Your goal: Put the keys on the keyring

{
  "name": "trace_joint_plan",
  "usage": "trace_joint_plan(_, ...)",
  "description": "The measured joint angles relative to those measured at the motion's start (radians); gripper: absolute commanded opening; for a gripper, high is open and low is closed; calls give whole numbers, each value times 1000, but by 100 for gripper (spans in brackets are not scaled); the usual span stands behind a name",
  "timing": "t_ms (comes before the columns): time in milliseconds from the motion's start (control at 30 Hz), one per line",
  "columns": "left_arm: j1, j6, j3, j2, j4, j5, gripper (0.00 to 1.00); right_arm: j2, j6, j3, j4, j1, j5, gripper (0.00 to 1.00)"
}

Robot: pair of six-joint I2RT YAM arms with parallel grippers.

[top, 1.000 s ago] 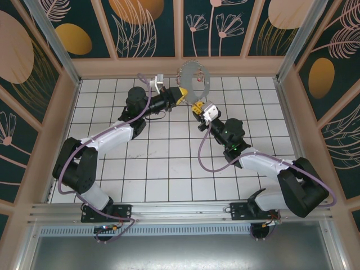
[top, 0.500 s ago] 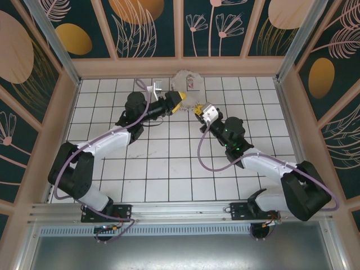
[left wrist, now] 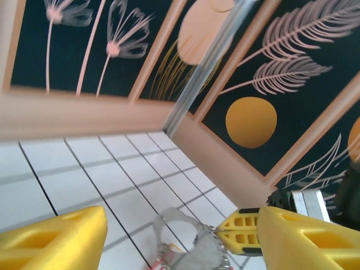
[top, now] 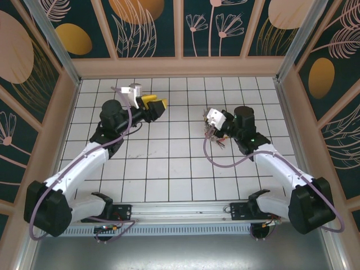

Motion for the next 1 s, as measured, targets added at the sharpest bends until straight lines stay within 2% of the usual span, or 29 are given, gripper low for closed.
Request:
trace_joint_plan(100, -13, 166, -16, 11, 45, 37, 64, 7, -36, 47, -61, -1, -80, 0)
trace_joint_plan(300, -85, 479, -65, 156, 129, 179, 54, 59, -48, 55, -69, 0, -215, 0)
trace_joint_plan(433, -103, 654, -65, 217, 111, 237, 45, 82, -45, 55, -63, 6, -269, 0)
trace_joint_plan(567, -108, 832, -51, 235, 63, 276, 30, 100, -41, 55, -52, 19, -306, 0)
trace_joint_plan(633, -114, 904, -50, 242, 56, 296, 29, 113, -33, 55, -42, 23, -325, 0)
trace_joint_plan(833, -154, 1033, -50, 273, 67, 307, 25, 140, -7, 53, -9, 33, -363, 0)
trace_joint_plan(1000, -162, 1065, -50, 291, 73, 299, 14, 143, 4, 53, 16, 36, -384, 0)
